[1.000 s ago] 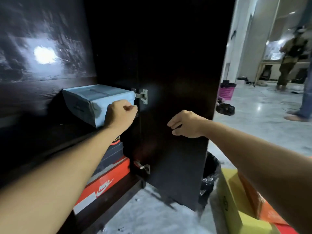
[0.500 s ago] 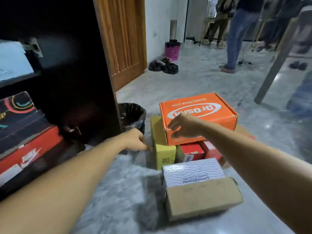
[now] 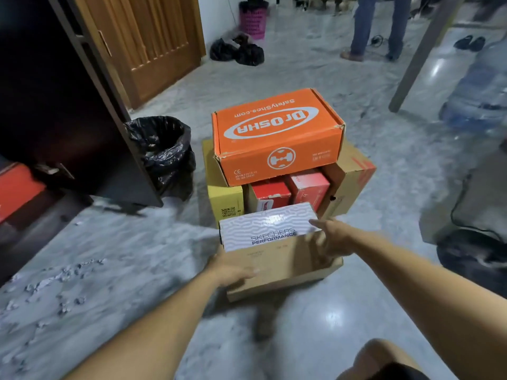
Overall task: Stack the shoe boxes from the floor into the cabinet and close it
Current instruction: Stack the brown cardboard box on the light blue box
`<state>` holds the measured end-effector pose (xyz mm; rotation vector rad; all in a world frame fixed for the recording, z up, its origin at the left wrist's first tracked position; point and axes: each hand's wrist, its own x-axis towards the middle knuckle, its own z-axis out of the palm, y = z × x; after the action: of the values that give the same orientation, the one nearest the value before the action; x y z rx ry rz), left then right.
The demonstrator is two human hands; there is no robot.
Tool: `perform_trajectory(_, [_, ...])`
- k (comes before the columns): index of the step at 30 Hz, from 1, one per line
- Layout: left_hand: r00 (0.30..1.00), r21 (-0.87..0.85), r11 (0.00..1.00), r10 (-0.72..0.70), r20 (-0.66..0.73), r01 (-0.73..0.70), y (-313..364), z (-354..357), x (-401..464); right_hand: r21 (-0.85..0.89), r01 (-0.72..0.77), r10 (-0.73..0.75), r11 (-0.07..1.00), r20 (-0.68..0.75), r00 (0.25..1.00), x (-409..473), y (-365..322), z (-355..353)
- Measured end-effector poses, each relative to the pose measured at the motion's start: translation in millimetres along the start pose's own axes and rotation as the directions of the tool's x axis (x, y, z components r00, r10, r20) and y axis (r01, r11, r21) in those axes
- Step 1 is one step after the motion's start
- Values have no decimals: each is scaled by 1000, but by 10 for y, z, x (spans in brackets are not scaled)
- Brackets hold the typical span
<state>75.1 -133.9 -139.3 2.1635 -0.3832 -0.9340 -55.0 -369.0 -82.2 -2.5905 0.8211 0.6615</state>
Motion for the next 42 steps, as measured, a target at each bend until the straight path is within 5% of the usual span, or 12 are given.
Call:
perform_trajectory(4, [999, -64, 998, 4, -48, -7, -270, 182, 102, 64, -74, 68, 995, 94, 993, 42, 18, 175])
perform_trajectory(13, [978, -105, 986, -144, -149, 129, -258, 111, -78, 156, -147, 142, 977, 46, 989, -59, 10, 247])
perform_trajectory(23, [961, -375, 886, -268, 69, 274, -331, 162, -185, 319, -254, 202, 913, 188, 961, -188, 90, 201])
perform_trajectory(31, [904, -138, 908, -359, 233, 396, -203, -701, -458, 273, -89, 25, 958, 229, 973, -410, -362, -266])
perform_trajectory(42, [923, -73, 923, -381, -54, 377, -15, -2326, -1199, 275, 347, -360, 897, -1, 933, -571, -1746, -898])
